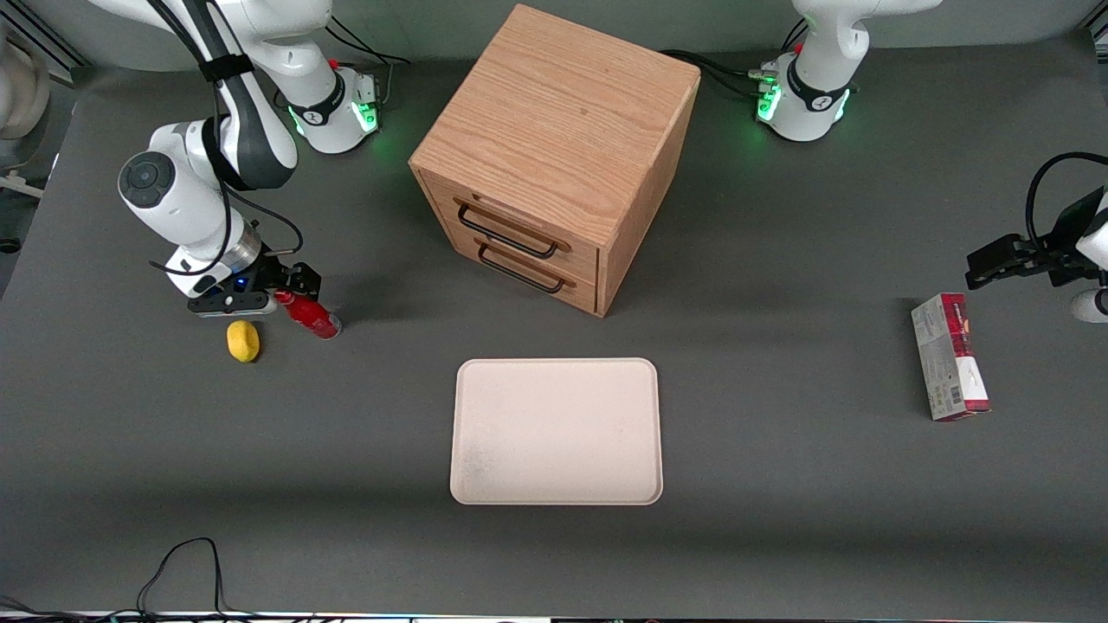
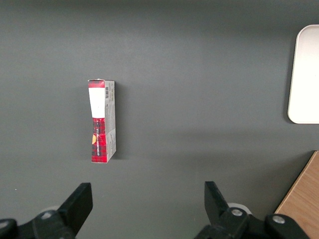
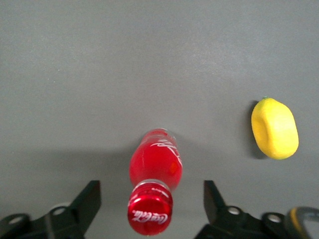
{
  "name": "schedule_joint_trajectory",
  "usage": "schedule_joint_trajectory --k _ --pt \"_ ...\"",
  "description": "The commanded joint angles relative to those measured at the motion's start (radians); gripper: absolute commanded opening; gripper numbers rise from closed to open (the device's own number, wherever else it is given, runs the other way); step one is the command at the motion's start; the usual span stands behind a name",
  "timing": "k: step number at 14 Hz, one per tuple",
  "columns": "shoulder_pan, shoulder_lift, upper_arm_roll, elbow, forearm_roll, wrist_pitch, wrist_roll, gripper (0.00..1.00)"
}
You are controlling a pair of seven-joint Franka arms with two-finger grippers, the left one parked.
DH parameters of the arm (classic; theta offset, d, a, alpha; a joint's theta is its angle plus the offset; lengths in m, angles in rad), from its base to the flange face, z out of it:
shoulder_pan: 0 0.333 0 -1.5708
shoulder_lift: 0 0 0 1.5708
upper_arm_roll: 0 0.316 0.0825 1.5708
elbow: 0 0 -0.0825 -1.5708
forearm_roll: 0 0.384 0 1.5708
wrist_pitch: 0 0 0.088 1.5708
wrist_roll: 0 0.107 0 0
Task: Place coke bottle on tray
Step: 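Close the right gripper on the bottle's body and lift it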
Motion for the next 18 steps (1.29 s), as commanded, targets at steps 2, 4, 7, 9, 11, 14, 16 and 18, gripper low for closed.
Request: schedule_joint_trajectory --k 2,4,7,9,11,14,16,18 --pt "-0.019 -0.002 0.003 0.005 0.024 0.011 -0.035 0.00" --pt "-0.019 -0.003 0.003 0.011 0.024 0.003 -0.020 0.00" --pt "-0.015 -0.011 0.007 0.064 0.024 -0.003 0.052 0.00" --pt "-0.014 -0.008 0.030 0.173 0.075 -0.107 0.086 0.00" --pt "-0.025 0.001 0.055 0.361 0.103 -0.310 0.088 0.00" --pt "-0.042 0.062 0.056 0.679 0.087 -0.634 0.120 0.00" --pt "-0.043 0.159 0.065 0.913 0.007 -0.834 0.152 0.00" --pt "-0.040 0.240 0.085 1.092 -0.012 -0.991 0.157 0.00"
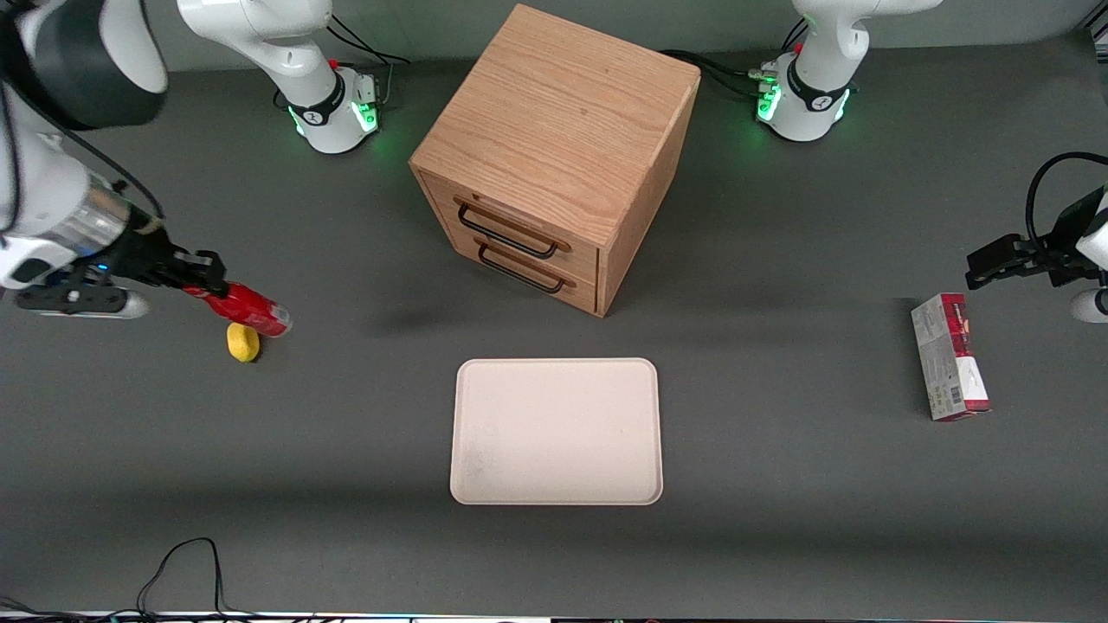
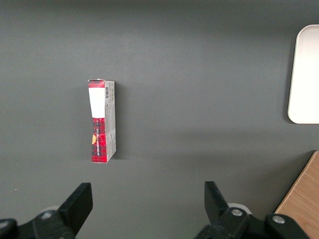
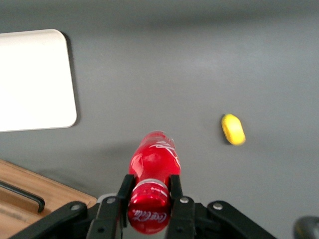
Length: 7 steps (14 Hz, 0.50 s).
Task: Place coke bottle on tray
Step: 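Close the right gripper on the bottle's body and lift it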
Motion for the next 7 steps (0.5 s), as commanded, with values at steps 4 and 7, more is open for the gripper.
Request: schedule_joint_trajectory --k 4,7 --pt "0.004 0.275 0.163 0.430 -0.035 -0.178 0.209 0.00" --pt "0.007 0.390 0.311 0.507 -0.072 -0.037 0.418 0.00"
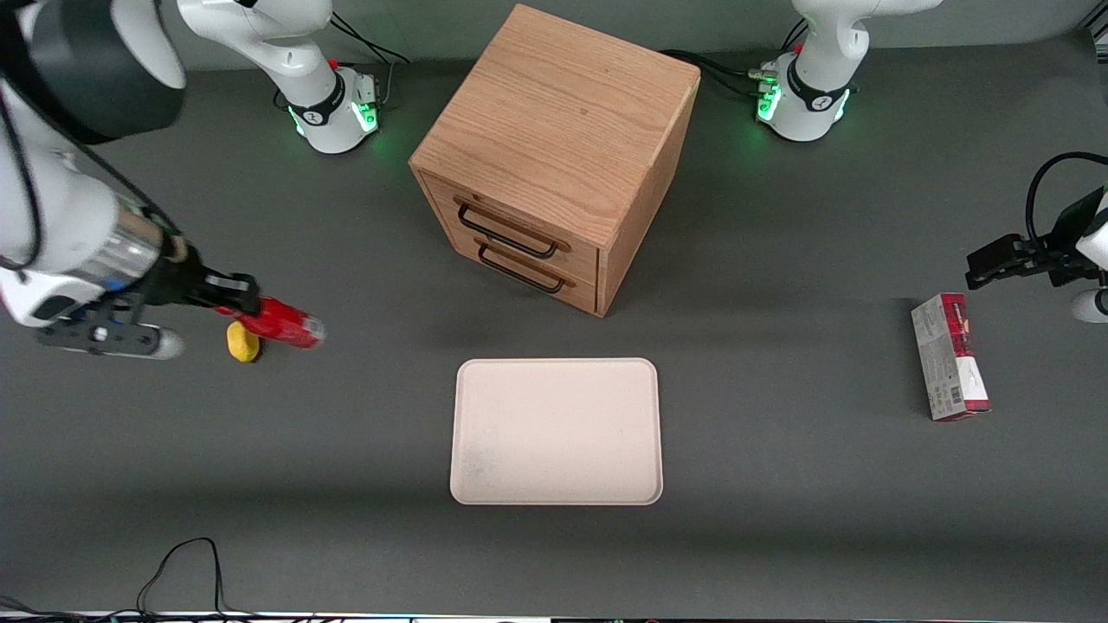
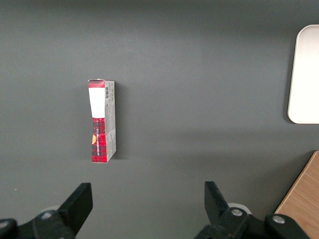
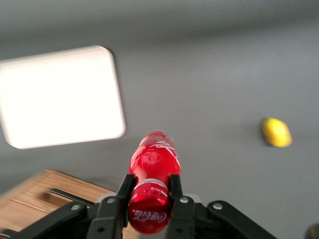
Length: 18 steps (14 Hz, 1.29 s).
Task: Place coke bottle on tray
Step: 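Carry the bottle over the white tray and lower it onto it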
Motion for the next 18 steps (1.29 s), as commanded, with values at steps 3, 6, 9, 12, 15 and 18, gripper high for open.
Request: schedule_joint_trajectory --k 3,6,9,12,15,18 --pt "0.038 0.216 0.233 0.134 -0.252 0.122 0.286 0.00" --pt "0.055 0.319 0.275 0.182 -0.305 0.182 0.314 0.00" --pt "0.083 0.448 0.271 0.185 -0.395 0.321 0.317 0.00" --pt "0.099 0.517 0.217 0.182 -0.409 0.427 0.314 0.00" --pt "0.106 0.559 0.208 0.179 -0.412 0.489 0.312 0.00" --pt "0.104 0.565 0.208 0.172 -0.412 0.509 0.311 0.05"
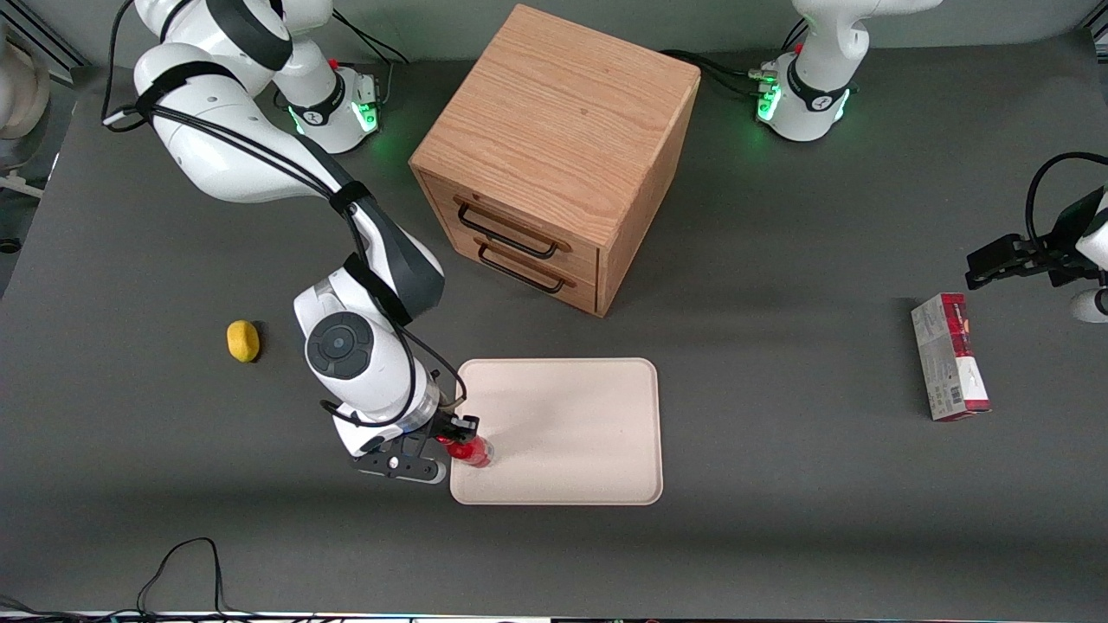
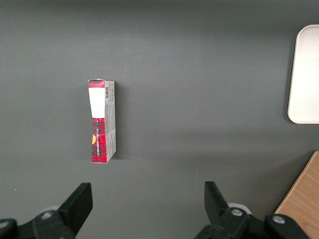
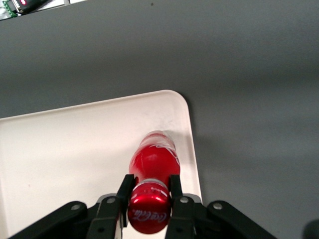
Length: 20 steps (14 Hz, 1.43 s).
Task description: Place coke bottle on tray
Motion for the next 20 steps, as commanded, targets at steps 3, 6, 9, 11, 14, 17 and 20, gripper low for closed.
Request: schedule_joint_trajectory --k 3,6,9,11,14,17,20 --pt "0.018 0.009 -0.007 0.015 -0.063 0.021 0.023 1.00" --pt "0.015 0.006 -0.009 0.021 -0.065 0.018 0.010 1.00" --pt "0.012 -0.025 -0.009 0.026 -0.064 -0.014 0.006 1.00" --pt "0.010 -0.077 -0.009 0.017 -0.056 -0.119 -0.033 1.00" --pt "0.006 -0.219 -0.077 -0.037 0.087 -0.279 -0.199 1.00" --pt "0.004 -0.461 -0.275 -0.251 0.347 -0.284 -0.399 1.00" --pt "-0.040 -0.749 -0.334 -0.535 0.381 -0.284 -0.500 1.00"
